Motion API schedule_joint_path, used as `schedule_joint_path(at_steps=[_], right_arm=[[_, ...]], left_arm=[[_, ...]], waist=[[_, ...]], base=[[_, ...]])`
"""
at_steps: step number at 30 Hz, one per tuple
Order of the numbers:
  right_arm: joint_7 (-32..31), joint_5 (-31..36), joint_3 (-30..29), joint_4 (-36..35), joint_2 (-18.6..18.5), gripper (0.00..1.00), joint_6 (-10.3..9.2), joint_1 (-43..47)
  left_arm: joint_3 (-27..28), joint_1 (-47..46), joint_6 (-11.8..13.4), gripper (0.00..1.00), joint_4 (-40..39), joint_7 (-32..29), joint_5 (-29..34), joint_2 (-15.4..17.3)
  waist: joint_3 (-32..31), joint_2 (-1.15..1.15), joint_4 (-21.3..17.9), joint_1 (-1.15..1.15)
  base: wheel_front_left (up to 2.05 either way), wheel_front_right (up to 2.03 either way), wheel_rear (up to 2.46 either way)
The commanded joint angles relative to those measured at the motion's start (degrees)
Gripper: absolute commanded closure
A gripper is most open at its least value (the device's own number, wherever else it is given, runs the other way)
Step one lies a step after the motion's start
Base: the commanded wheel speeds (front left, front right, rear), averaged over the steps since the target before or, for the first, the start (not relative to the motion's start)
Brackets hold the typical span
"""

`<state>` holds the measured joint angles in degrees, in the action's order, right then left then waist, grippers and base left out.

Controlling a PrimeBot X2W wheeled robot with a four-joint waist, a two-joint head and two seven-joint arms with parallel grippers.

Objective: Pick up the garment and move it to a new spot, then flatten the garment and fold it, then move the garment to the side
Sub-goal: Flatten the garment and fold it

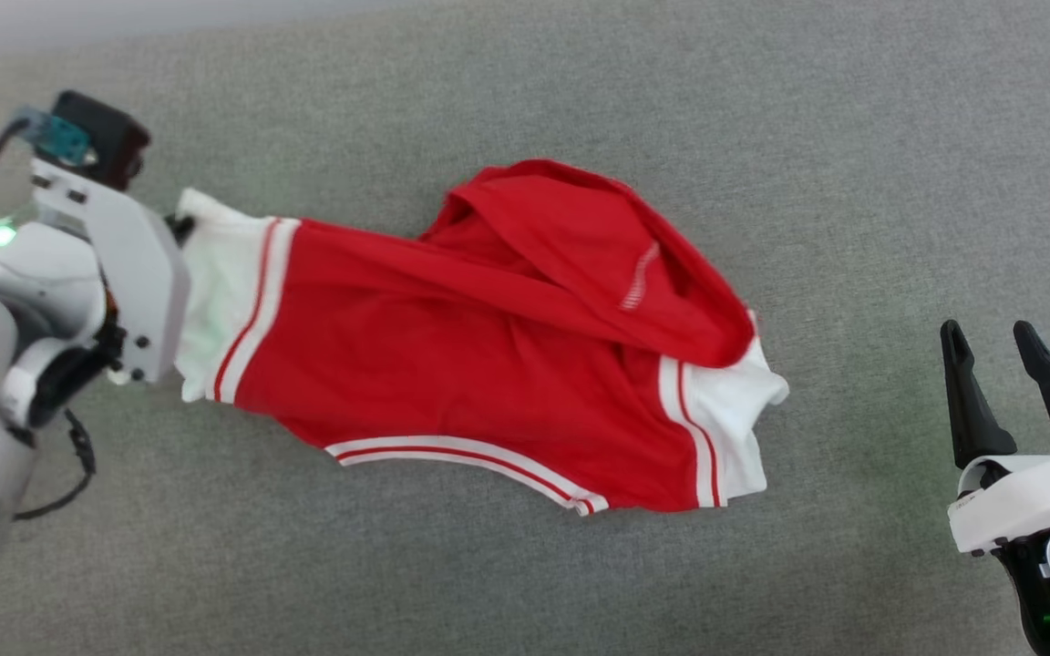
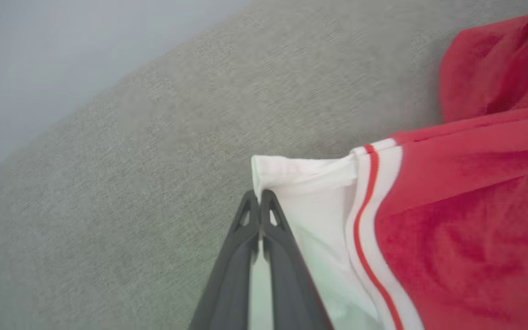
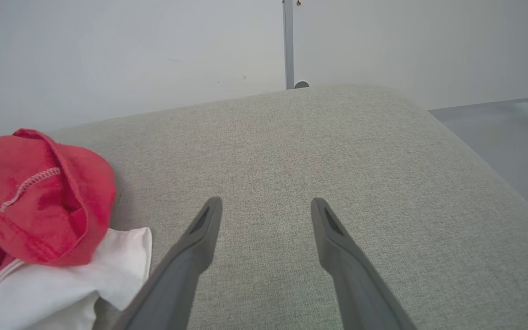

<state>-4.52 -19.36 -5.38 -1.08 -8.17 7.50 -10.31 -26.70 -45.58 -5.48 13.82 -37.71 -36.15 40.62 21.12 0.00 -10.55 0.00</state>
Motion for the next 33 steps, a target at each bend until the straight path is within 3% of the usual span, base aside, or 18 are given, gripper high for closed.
schedule_joint_path(at_steps=[1,11,18,20,21,33], right_arm=[[0.2,-0.5,0.0,0.1,-0.1,0.0,-0.02,-0.5],[-0.5,-0.1,0.3,0.1,0.0,0.0,-0.02,-0.8],[-1.0,0.2,-0.4,-0.3,-0.3,0.0,-0.02,-0.1],[-1.1,0.3,-0.1,-0.4,-0.4,0.0,-0.02,-0.1],[-1.2,0.3,0.1,-0.5,-0.4,0.0,-0.02,-0.2],[-4.9,-0.9,4.3,-0.3,-2.7,0.0,-0.02,2.1]], left_arm=[[0.1,-0.6,-0.1,1.0,1.1,0.5,0.1,-0.1],[2.0,-3.5,1.3,1.0,14.8,6.2,0.3,-1.2],[2.5,-2.5,1.2,1.0,19.8,7.1,-1.3,-1.8],[2.0,-2.4,0.8,0.52,20.1,7.9,-1.2,-2.2],[1.7,-2.3,0.5,0.0,20.0,8.2,-1.3,-2.5],[0.2,2.5,-1.2,0.0,16.7,12.9,-3.2,-2.8]], waist=[[0.0,0.0,-0.1,0.0],[-0.2,0.0,0.0,0.0],[-1.0,0.0,0.9,0.0],[-1.4,0.0,1.3,0.0],[-1.7,0.0,1.4,0.0],[-10.9,0.0,3.9,0.0]], base=[[0.0,0.0,0.0],[0.0,0.0,0.0],[0.0,0.0,0.0],[0.0,0.0,0.0],[0.0,0.0,0.0],[0.0,0.0,0.0]])
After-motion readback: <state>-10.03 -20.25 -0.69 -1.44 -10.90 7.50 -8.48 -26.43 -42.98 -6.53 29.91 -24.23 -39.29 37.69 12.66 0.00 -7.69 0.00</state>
